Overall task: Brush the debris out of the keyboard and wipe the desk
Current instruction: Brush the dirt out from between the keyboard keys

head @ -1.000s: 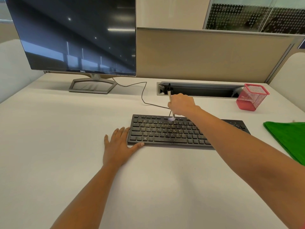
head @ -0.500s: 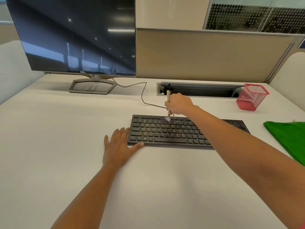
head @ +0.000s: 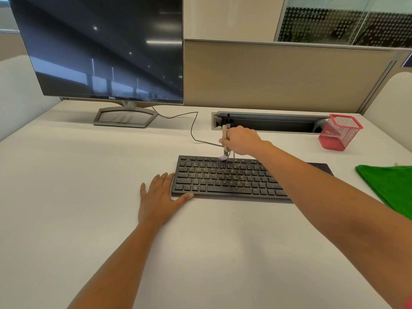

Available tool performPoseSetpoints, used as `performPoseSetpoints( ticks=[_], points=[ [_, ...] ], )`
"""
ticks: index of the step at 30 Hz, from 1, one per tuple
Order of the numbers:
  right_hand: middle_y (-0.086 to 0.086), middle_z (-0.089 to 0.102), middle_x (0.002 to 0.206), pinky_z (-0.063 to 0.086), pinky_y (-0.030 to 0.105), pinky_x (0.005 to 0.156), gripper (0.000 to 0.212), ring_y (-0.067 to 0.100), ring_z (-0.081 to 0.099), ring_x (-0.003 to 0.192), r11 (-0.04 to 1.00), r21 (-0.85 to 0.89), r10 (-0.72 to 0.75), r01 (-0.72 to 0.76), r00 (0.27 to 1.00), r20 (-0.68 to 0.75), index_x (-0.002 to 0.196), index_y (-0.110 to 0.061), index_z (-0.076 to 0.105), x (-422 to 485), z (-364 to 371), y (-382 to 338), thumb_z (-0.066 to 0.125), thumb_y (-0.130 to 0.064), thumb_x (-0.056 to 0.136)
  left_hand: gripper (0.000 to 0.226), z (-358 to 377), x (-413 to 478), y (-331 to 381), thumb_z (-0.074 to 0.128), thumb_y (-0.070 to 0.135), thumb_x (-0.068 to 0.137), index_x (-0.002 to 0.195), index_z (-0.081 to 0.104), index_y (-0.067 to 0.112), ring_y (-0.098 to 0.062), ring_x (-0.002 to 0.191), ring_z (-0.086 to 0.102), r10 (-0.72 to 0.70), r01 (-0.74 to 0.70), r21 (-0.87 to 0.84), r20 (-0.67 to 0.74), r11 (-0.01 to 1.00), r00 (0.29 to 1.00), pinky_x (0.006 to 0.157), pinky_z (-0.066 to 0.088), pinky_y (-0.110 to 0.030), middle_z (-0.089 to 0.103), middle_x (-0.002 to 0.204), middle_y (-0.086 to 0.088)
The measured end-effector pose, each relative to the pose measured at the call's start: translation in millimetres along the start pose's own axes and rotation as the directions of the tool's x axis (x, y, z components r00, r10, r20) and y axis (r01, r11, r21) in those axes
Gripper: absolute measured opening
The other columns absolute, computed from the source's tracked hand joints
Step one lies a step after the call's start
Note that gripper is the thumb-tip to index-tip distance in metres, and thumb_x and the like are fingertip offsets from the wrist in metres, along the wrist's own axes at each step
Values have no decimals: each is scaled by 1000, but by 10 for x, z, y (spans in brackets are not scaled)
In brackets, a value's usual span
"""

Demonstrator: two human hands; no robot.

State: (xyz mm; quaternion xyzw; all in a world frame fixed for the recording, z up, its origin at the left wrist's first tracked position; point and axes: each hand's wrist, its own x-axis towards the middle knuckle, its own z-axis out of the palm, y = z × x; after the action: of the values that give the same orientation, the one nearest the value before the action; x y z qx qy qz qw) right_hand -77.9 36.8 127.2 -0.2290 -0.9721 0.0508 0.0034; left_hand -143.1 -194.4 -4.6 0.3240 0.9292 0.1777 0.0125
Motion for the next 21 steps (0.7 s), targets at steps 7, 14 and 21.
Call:
performPoseSetpoints(
  ticks=[7, 14, 21],
  points=[
    [5, 56, 87, 40, 34, 72, 31, 25, 54, 80, 992, 96, 87, -81, 994, -62, 92, -8, 59, 47, -40, -13, 38, -31, 97, 109, -5, -6, 5, 7, 88, 57, 147, 23, 30, -10, 145, 9, 3, -3, 18, -2, 1000, 1000, 117, 3, -45, 23, 155, 8],
    [6, 59, 84, 48, 36, 75, 33, 22, 57, 78, 974, 194, 123, -117, 992, -16, 86, -8, 58, 37, 45, 15, 40, -33, 98, 108, 1, -6, 3, 10, 89, 58, 147, 26, 29, -11, 144, 12, 7, -8, -16, -21, 1000, 1000, 117, 4, -47, 26, 154, 7],
    [7, 66, 88, 46, 33, 73, 33, 26, 63, 82, 962, 219, 175, -164, 984, -32, 96, -4, 66, 52, 0, 37, 42, -26, 94, 110, -1, 6, 3, 7, 89, 56, 148, 23, 30, -10, 144, 10, -6, 6, 18, 5, 1000, 1000, 117, 3, -46, 23, 155, 8]
  ],
)
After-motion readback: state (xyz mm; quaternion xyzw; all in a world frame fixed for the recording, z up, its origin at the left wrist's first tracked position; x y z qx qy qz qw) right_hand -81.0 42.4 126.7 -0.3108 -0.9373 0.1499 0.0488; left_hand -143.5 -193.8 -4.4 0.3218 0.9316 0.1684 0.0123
